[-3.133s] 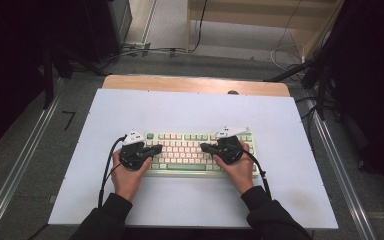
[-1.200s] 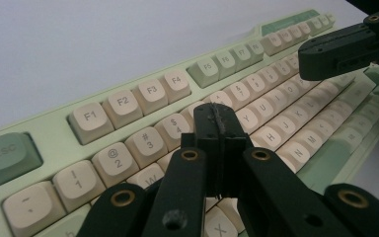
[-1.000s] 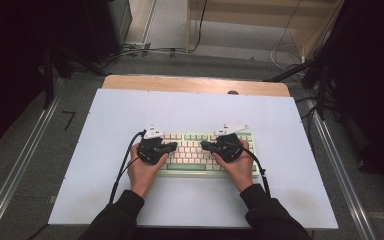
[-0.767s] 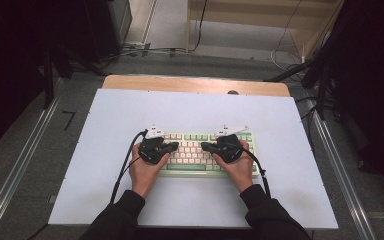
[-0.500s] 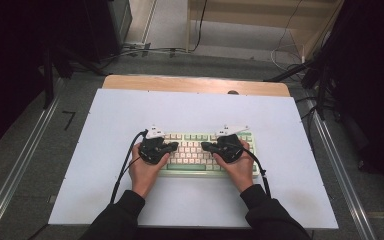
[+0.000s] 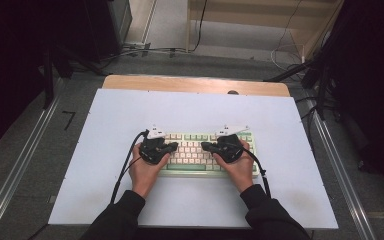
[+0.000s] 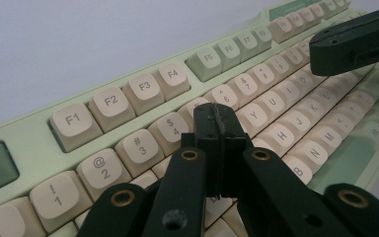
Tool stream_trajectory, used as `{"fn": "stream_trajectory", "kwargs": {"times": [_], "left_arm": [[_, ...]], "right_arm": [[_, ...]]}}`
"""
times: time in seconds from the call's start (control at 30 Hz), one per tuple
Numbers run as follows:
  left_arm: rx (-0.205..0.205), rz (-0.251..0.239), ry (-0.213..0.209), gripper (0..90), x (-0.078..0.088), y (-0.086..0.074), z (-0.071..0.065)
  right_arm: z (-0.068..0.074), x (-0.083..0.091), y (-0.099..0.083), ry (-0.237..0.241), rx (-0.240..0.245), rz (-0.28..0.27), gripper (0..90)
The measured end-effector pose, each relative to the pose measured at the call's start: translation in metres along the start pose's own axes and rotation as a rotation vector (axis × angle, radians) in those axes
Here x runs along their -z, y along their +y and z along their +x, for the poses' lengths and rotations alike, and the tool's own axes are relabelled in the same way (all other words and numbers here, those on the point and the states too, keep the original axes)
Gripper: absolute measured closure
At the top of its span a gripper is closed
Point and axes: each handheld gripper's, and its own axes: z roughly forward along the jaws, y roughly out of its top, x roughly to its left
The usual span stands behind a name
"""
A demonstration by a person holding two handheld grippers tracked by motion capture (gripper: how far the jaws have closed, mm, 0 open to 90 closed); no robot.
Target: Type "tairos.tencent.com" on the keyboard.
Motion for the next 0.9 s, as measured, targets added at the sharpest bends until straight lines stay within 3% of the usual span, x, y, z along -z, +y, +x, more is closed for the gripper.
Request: {"fn": "stream_trajectory", "kwargs": {"times": [0.57, 0.73, 0.9], "left_arm": [[0.003, 0.002, -0.002, 90.0, -0.0005, 0.0000, 0.0004], [-0.021, 0.025, 0.015, 90.0, -0.0019, 0.0002, -0.0016], [-0.020, -0.001, 0.008, 90.0, 0.0020, 0.0014, -0.0019]], "right_arm": [[-0.0004, 0.0009, 0.0003, 0.001, -0.006, -0.002, 87.6], [-0.0004, 0.0009, 0.0001, 0.001, -0.004, -0.001, 87.6], [-0.0005, 0.0011, 0.0002, 0.002, -0.004, -0.003, 87.6]]}}
